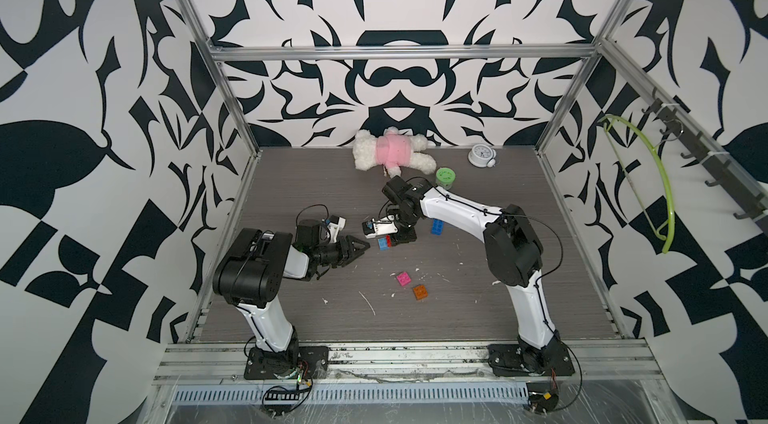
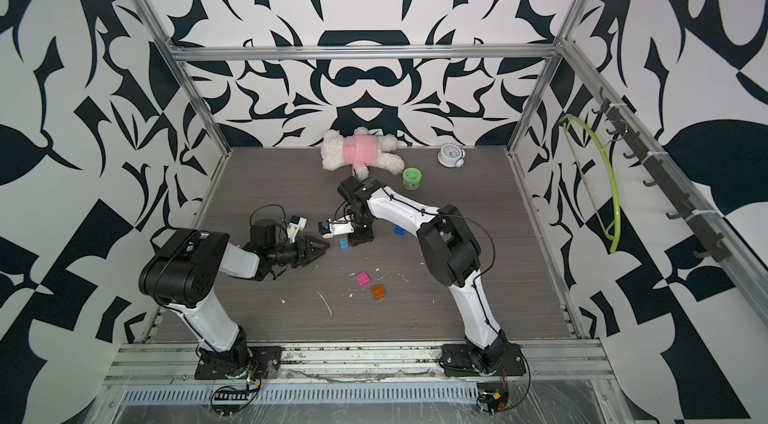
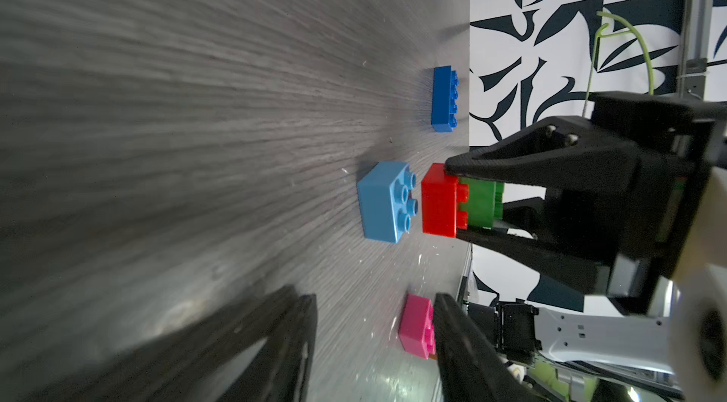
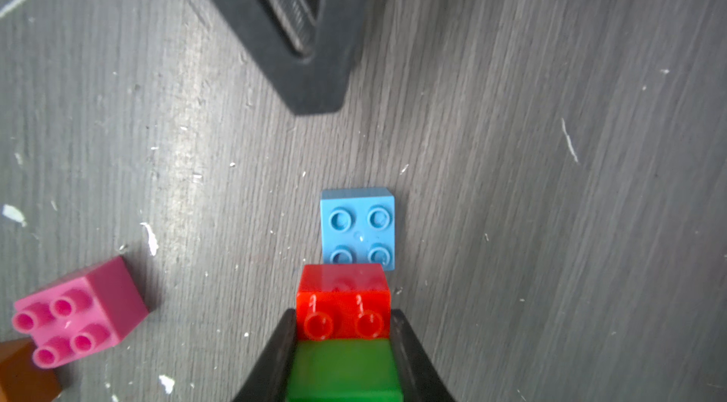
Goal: Assemble the letter y with lego
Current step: Assemble the lego brick with the lego brick.
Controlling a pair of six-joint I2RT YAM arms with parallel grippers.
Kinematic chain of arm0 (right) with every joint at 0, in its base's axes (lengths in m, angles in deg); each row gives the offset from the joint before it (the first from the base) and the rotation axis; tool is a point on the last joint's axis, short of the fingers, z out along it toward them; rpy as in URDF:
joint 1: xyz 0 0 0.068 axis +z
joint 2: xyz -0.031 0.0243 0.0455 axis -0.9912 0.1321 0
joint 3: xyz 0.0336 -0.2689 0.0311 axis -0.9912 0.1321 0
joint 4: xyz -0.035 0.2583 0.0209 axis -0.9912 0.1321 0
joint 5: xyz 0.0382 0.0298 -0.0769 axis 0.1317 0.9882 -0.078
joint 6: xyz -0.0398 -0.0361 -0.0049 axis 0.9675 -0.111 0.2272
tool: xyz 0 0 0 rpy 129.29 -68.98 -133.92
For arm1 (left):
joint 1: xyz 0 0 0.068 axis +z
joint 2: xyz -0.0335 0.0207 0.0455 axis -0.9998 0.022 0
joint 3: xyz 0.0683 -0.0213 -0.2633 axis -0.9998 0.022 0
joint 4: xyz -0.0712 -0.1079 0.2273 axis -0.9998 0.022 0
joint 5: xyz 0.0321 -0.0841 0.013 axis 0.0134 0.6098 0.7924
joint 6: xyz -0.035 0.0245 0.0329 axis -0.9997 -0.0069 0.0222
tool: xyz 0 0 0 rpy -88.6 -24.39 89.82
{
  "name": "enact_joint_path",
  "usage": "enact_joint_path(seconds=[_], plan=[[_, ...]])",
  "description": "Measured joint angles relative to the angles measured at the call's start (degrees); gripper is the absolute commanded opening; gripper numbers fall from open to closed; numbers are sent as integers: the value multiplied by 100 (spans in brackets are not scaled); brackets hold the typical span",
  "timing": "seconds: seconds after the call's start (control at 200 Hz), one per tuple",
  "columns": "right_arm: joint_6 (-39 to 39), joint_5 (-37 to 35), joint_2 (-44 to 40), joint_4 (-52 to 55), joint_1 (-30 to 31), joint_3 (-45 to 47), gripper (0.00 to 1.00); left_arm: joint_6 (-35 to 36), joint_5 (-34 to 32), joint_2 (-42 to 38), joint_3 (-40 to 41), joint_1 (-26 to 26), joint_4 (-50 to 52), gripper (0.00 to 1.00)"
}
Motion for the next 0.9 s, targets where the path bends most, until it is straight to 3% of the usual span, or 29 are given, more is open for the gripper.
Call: enact_joint_path(seconds=[0.9], plan=[[2,184,-7,-22,-101,-31,30,-516,-162,1102,-426,-509,-1878,39]])
